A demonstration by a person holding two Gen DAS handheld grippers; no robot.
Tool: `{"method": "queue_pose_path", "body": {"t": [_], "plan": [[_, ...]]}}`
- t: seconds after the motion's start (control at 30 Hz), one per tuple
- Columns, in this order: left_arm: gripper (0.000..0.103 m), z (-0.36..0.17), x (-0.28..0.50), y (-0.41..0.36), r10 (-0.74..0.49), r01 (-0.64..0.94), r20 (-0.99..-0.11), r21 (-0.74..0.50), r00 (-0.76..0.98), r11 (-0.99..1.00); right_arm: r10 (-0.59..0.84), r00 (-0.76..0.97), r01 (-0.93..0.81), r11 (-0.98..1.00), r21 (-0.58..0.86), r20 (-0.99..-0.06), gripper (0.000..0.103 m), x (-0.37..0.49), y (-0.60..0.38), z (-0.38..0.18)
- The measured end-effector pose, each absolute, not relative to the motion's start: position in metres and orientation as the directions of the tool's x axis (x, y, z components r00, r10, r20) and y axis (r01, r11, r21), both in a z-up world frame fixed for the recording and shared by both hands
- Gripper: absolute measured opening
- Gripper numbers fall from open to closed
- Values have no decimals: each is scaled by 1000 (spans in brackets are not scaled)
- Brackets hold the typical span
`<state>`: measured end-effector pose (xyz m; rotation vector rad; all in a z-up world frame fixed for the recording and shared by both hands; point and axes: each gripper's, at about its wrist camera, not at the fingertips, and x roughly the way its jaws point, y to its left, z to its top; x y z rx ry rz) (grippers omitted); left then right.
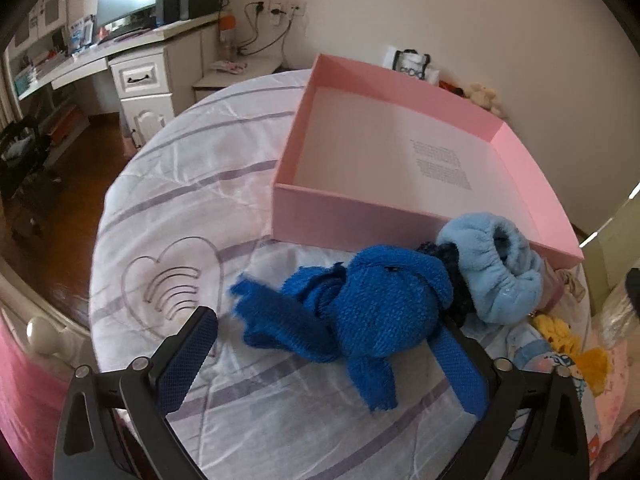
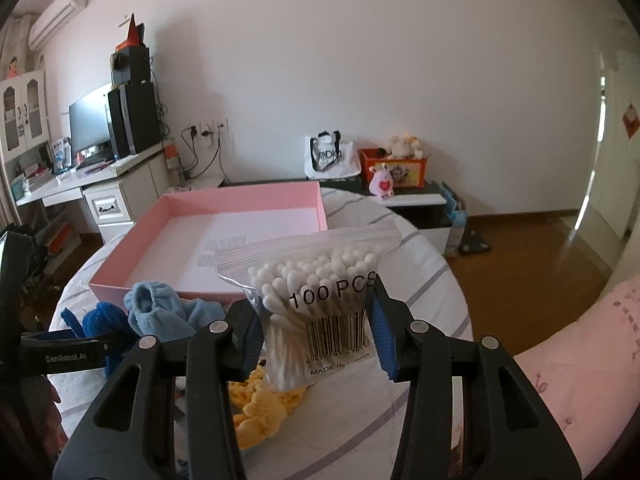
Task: Organize soft objects
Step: 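Lift the blue toy with the left tool while the right tool lifts the swab bag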
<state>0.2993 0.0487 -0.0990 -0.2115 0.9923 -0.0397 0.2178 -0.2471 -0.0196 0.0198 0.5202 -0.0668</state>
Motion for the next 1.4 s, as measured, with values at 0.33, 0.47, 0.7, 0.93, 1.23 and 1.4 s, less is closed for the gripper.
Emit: {"method": "queue_pose_path", "body": {"t": [0.33,0.47,0.7,0.93,1.23,1.4], "plan": [[40,-73,268,39,-149,12,-769,-181,622,983,-40,866,56,998,17,-499,43,213,-246,-20],[40,-64,257,42,-129,4,-762,-163,634,987,-33,876,46,999,15,-481,43,202,-243,-14],[40,-45,221,34,-102,11,-748,-126,655,992,-14,893,19,1000,7,-450,43,178,-234,-2],[41,-18,181,30,-87,24,-704,-99,705,995,25,910,-23,1000,10,-414,43,152,-221,14],[41,18,124,30,-74,29,-629,-82,774,996,61,938,-62,998,7,-342,43,111,-205,38],[41,38,85,31,-65,30,-577,-71,814,997,73,952,-72,997,16,-297,43,85,-198,50]]}}
